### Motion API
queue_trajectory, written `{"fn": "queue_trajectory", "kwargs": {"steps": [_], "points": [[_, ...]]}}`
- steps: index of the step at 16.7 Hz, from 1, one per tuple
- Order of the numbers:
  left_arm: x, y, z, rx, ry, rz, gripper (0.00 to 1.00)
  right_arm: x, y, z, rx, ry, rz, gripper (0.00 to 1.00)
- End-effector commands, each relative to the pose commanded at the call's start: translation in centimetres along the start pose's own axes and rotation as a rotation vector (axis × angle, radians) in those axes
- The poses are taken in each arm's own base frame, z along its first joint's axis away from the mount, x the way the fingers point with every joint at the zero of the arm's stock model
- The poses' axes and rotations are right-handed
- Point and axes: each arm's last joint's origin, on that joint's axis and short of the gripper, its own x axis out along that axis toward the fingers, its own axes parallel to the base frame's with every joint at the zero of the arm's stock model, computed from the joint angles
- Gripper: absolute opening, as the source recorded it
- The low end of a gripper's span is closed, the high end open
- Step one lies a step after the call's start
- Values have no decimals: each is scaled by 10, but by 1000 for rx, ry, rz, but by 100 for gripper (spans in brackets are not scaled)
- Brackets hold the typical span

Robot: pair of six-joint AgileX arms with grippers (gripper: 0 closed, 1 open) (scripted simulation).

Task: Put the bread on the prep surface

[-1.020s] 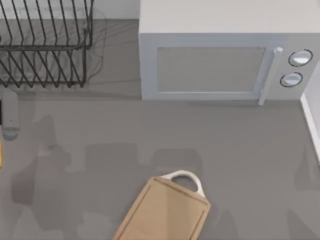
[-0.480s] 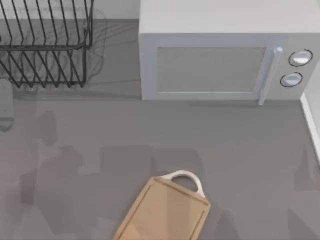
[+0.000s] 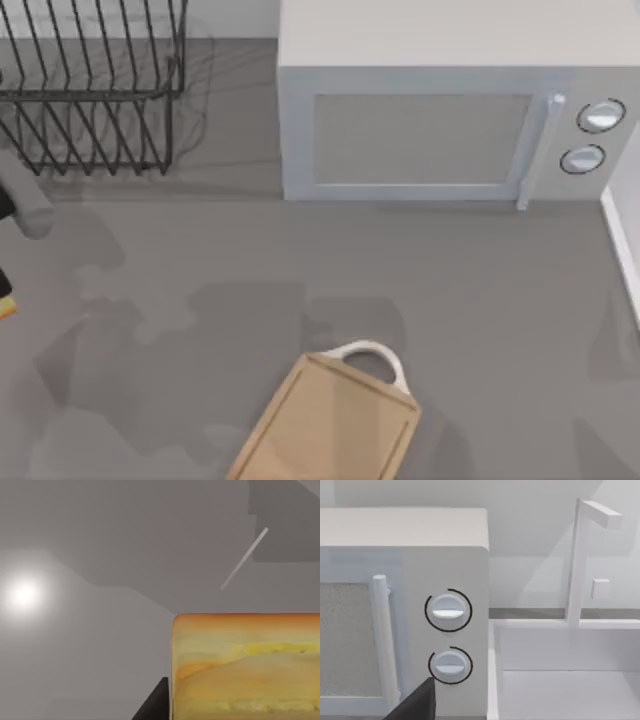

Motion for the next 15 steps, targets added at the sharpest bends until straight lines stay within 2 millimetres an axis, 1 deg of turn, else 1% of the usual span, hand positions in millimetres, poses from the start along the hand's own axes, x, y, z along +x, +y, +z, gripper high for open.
{"fn": "queue_trajectory", "kwargs": {"steps": [4,8,11,15], "points": [[11,-3,15,-314,22,-5,0,0,0,0,0,0,0,100],[20,-11,37,-668,43,2,0,0,0,0,0,0,0,100],[25,-22,56,-941,53,15,0,0,0,0,0,0,0,100],[30,-44,86,-1294,54,37,0,0,0,0,0,0,0,100]]}}
